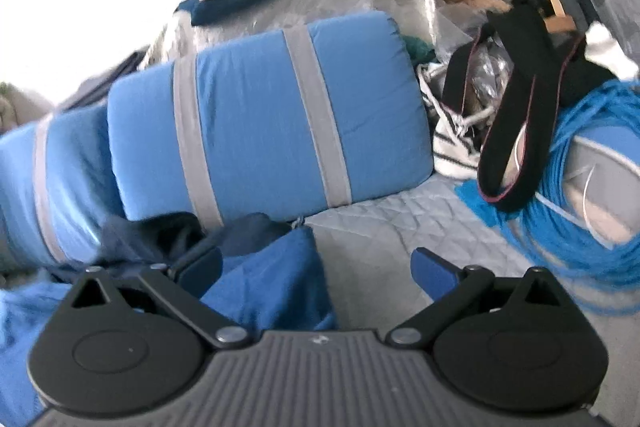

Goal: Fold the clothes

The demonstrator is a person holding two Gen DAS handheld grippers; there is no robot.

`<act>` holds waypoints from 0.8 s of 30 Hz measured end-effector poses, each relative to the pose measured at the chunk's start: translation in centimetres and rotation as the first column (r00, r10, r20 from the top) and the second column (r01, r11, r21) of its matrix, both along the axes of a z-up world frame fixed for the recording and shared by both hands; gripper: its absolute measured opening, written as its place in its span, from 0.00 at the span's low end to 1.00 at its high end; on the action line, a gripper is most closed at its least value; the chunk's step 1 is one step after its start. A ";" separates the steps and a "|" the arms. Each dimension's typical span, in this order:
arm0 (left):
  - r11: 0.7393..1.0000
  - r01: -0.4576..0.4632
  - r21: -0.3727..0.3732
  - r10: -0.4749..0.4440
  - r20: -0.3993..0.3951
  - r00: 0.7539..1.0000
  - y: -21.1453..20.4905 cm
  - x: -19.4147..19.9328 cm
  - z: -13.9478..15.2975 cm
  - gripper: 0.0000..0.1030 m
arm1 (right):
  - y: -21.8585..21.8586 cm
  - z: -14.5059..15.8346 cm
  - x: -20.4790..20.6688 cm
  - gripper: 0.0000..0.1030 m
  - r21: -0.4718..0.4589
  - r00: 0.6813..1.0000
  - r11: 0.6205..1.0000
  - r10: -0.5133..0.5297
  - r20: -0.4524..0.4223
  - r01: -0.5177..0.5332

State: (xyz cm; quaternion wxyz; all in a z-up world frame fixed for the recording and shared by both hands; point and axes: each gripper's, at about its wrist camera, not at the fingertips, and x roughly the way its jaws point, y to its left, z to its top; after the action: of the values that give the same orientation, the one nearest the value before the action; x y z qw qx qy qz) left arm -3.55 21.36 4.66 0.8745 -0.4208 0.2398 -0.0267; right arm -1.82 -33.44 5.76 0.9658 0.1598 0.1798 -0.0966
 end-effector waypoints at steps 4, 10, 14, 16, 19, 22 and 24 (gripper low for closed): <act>0.999 0.049 0.011 -0.048 -0.072 0.996 -1.6 -1.5 -1.1 0.76 | 0.0 -0.6 -2.3 1.00 0.118 0.999 0.993 0.029 -0.030 -0.025; 0.995 0.082 -0.048 -0.088 -0.118 0.989 -2.2 -3.6 -2.8 0.79 | -0.2 -2.2 -4.8 1.00 0.256 0.994 0.966 0.067 -0.089 -0.042; 0.971 0.088 -0.224 -0.130 -0.176 0.976 -1.8 -4.4 -5.4 0.80 | -0.4 -3.8 -5.6 1.00 0.358 0.982 0.932 0.117 -0.149 -0.057; 0.943 0.076 -0.324 -0.147 -0.201 0.968 -1.5 -4.4 -6.8 0.80 | -0.6 -4.7 -5.9 1.00 0.418 0.974 0.906 0.146 -0.176 -0.060; 0.912 0.018 -0.409 -0.116 -0.215 0.970 -0.6 -4.6 -8.3 0.80 | -1.1 -5.8 -6.4 1.00 0.515 0.967 0.855 0.179 -0.183 -0.061; 0.877 -0.032 -0.480 -0.089 -0.228 0.970 0.3 -4.4 -9.4 0.80 | -1.7 -6.7 -6.5 1.00 0.612 0.966 0.789 0.199 -0.165 -0.058; 0.841 -0.061 -0.538 -0.088 -0.247 0.965 0.5 -4.1 -10.5 0.80 | -2.2 -7.5 -6.2 1.00 0.688 0.967 0.724 0.201 -0.154 -0.041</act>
State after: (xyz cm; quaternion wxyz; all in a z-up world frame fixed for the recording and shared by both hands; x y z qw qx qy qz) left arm -7.63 21.87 -5.84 0.6804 -0.6482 0.3390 -0.0436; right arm -8.03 -35.68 -1.73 0.8189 0.4778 0.3172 0.0226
